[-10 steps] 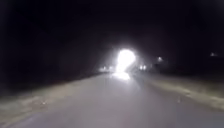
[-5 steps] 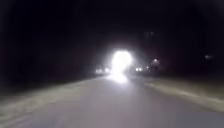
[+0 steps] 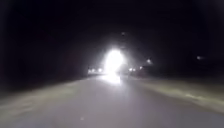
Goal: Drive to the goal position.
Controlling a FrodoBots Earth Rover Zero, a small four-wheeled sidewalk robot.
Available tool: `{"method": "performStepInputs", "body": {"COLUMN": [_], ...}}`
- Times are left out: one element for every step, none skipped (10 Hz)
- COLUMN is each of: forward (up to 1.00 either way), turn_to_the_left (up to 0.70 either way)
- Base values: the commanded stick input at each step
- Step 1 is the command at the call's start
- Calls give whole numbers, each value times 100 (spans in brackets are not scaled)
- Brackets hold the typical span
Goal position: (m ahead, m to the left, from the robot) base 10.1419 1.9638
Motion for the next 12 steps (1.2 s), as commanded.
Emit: {"method": "performStepInputs", "body": {"forward": [100, 100, 100, 100, 100, 100, 100, 100, 100, 100, 100, 100], "turn_to_the_left": [0, 0, 17, 22, 22, 23, 23, 23, 23, 23, 23, 21]}}
